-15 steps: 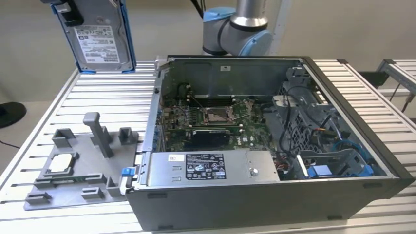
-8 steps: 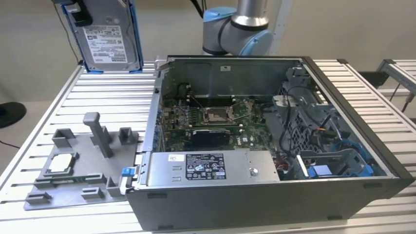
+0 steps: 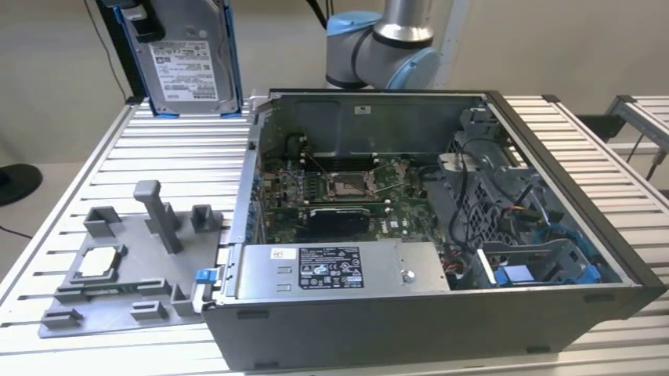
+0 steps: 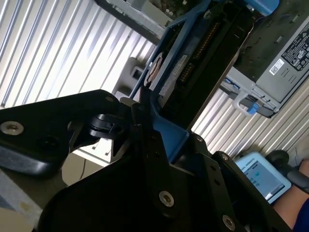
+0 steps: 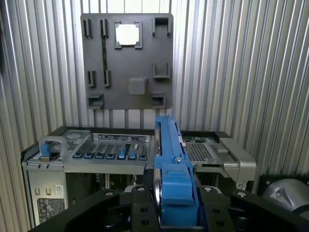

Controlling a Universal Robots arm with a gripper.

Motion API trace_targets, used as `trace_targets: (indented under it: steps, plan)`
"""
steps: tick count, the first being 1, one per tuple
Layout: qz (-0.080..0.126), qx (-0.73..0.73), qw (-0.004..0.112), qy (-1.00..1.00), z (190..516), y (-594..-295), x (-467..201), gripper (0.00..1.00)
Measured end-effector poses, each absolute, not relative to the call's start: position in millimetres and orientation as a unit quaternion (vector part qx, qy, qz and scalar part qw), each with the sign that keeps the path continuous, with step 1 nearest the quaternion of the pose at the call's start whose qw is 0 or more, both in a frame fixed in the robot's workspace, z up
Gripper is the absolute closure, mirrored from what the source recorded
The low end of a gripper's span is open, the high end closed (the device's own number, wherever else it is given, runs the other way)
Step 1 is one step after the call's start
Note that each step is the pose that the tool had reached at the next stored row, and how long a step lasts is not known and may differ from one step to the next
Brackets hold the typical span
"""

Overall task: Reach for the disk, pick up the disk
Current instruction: 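Pick up the disk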

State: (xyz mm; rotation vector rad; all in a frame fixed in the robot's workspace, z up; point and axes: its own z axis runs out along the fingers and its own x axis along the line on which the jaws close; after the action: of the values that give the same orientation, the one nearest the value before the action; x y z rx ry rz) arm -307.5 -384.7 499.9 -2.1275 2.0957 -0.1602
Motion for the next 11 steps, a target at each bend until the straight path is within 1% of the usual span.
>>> trace_targets:
  steps: [11]
  plan:
    - [-0.053,-0.709,0.075,0.699,499.9,-384.7,-285.5,1.0]
